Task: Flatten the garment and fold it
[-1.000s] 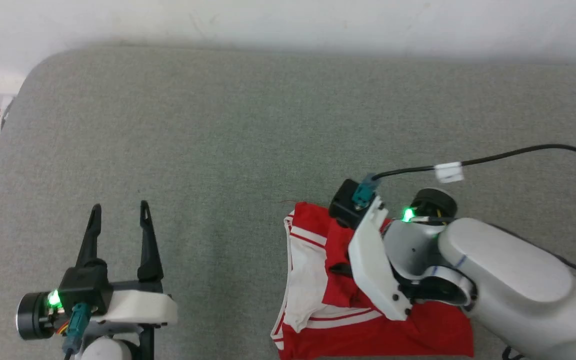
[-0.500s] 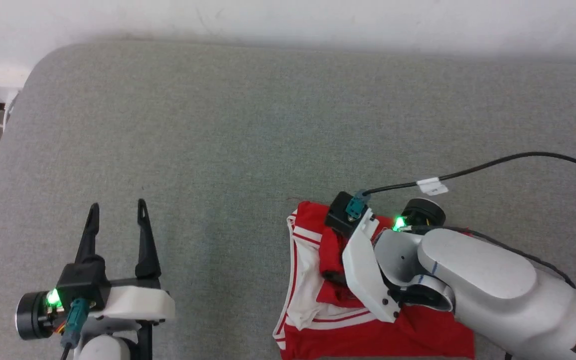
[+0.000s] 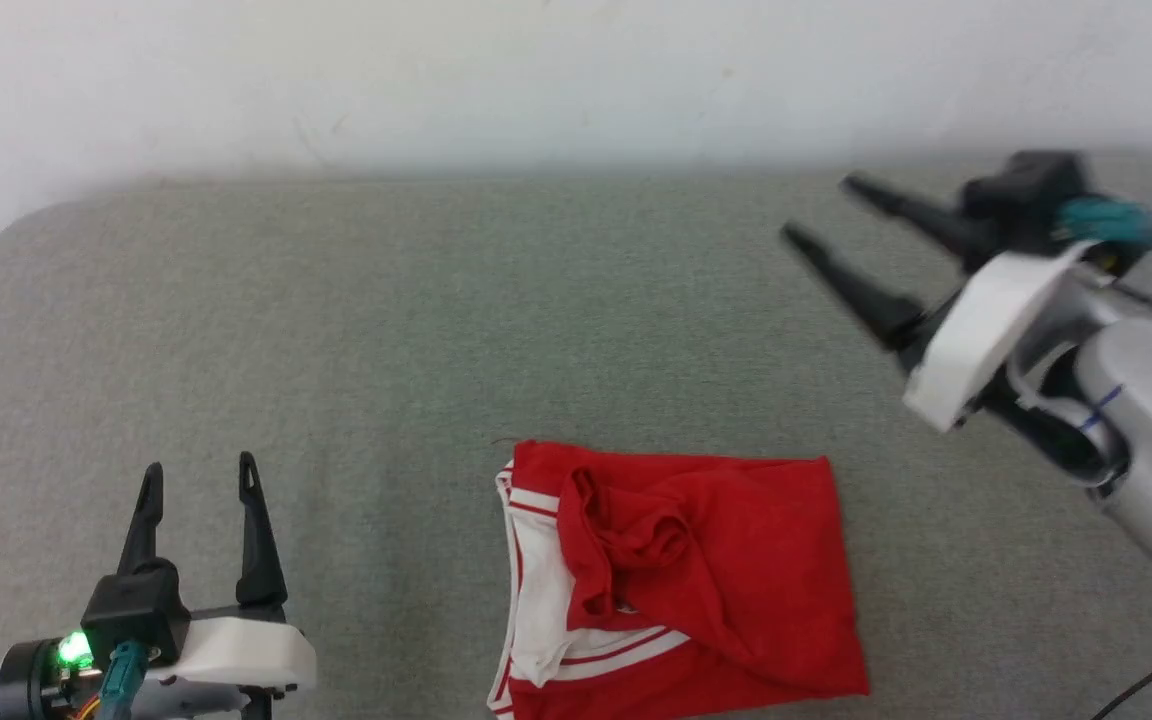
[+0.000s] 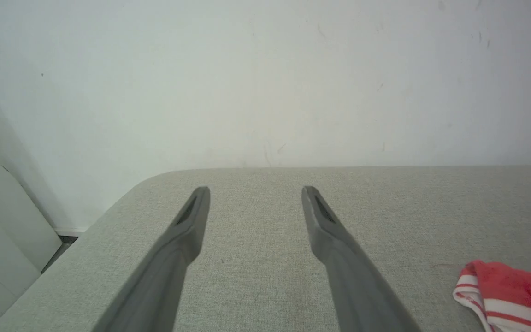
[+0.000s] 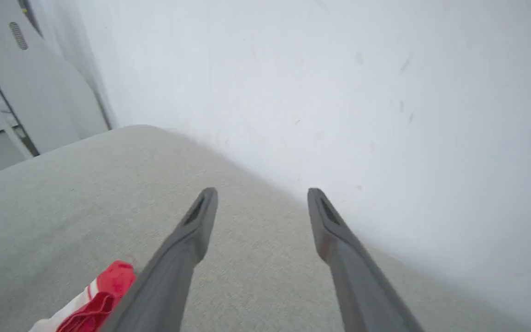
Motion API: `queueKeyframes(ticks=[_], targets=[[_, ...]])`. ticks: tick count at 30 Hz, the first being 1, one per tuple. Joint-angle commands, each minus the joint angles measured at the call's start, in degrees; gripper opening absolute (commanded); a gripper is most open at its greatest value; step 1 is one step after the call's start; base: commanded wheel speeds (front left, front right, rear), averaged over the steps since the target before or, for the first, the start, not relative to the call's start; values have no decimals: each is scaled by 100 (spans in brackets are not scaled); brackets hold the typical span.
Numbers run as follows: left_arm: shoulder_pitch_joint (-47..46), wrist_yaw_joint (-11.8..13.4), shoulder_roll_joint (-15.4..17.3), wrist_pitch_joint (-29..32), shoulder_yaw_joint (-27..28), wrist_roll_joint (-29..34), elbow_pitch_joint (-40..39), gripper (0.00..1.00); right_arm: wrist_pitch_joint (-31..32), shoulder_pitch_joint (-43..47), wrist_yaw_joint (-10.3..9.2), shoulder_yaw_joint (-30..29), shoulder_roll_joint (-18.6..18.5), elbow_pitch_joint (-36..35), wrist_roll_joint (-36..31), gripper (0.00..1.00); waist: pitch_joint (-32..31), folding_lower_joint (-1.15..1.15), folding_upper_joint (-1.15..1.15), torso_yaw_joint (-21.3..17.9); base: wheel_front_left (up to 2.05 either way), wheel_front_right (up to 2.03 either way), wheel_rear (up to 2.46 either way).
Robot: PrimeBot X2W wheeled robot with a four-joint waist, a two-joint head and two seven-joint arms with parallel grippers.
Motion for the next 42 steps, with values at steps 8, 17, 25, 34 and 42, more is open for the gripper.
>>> queueKeyframes(ticks=[8, 17, 25, 34, 42], targets=[[192, -70, -7, -27, 42, 21, -224, 100, -1211, 1133, -5, -2308, 624, 439, -1442, 100, -370, 0, 0, -415, 0, 0, 0], [258, -232, -31, -27, 2, -39, -350, 100, -1269, 2777, -5, -4147, 1688, -507, -2721, 100, -492, 0, 0, -317, 0, 0, 0], [306, -382, -44, -27, -16, -50, -286, 100, -1271, 4110, -5, -4745, 2494, -1078, -3219, 100, -526, 0, 0, -200, 0, 0, 0], [348, -436, -75, -27, -37, -26, -213, 100, -1267, 4801, -5, -4817, 2807, -1176, -3323, 100, -535, 0, 0, -96, 0, 0, 0], [347, -429, -82, -27, -13, 19, -184, 100, -1226, 4906, -5, -4886, 2876, -1216, -3596, 100, -544, 0, 0, -91, 0, 0, 0]])
